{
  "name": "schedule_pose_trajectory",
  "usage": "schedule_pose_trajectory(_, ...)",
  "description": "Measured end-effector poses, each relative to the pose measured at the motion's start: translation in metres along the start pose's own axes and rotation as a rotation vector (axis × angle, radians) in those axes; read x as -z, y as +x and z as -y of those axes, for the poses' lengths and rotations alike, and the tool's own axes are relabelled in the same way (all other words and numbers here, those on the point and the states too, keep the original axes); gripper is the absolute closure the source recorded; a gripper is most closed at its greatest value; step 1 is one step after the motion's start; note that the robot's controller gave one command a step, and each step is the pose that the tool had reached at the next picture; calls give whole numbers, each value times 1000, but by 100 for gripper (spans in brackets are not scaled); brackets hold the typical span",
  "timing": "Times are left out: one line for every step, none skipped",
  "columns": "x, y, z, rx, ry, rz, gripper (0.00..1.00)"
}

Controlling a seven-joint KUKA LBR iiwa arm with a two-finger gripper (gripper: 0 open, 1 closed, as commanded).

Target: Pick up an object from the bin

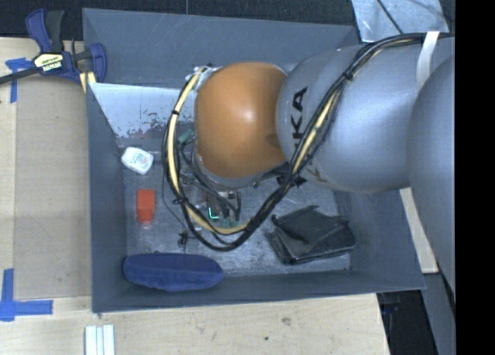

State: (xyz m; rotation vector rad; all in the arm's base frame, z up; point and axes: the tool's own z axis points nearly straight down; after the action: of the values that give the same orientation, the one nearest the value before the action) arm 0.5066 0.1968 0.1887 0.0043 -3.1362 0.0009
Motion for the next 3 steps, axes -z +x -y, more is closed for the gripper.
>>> schedule_pose_trajectory(-122, -56, -39, 158, -1, 5, 0)
schedule_pose_trajectory(-87, -62, -39, 675, 0, 12, 0)
schedule_pose_trajectory(-80, -72, -46, 881, 1, 11, 0)
